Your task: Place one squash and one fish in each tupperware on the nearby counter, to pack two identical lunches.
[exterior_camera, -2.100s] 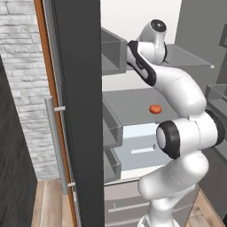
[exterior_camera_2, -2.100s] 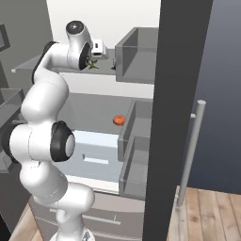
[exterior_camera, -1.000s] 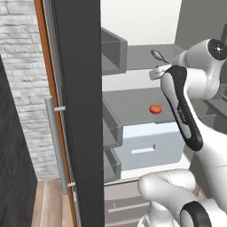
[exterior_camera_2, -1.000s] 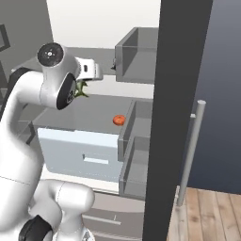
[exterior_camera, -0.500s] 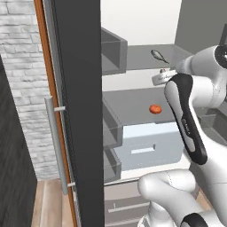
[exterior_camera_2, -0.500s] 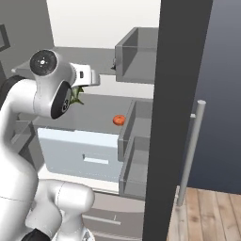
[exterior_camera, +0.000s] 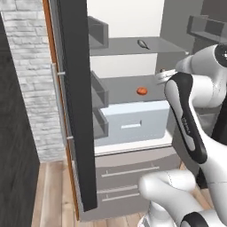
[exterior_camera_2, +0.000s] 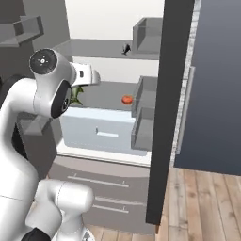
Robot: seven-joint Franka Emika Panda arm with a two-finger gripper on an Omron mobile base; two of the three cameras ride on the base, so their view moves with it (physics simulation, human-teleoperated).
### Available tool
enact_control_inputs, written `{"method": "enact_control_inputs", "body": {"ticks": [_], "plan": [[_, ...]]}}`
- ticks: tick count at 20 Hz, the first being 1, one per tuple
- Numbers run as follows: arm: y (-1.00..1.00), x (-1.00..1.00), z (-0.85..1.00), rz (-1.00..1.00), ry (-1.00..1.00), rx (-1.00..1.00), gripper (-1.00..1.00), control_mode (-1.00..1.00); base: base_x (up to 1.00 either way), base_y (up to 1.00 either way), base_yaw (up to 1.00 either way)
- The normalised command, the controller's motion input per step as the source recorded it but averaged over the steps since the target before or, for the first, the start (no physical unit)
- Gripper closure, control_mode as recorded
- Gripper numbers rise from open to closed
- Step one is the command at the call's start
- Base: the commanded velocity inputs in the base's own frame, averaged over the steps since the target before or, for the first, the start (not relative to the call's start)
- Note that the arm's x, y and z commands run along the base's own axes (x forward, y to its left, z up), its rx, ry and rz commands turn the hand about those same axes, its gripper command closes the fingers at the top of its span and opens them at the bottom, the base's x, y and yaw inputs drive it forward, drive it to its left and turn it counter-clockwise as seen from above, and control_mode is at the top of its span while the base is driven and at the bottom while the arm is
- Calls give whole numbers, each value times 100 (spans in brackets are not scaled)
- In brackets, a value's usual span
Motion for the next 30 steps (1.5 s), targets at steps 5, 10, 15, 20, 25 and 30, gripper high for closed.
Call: {"method": "enact_control_inputs", "body": {"ticks": [5, 10, 15, 20, 25, 30], "plan": [[0, 0, 0, 0, 0, 0, 100, 100, -83, 0, 0], [0, 0, 0, 0, 0, 0, 100, 100, -54, -31, 0], [0, 0, 0, 0, 0, 0, 100, 100, -1, -72, 0], [0, 0, 0, 0, 0, 0, 100, 100, 0, -78, 0], [0, 0, 0, 0, 0, 0, 100, 100, 0, -85, 0], [0, 0, 0, 0, 0, 0, 100, 100, 0, -98, 0]]}}
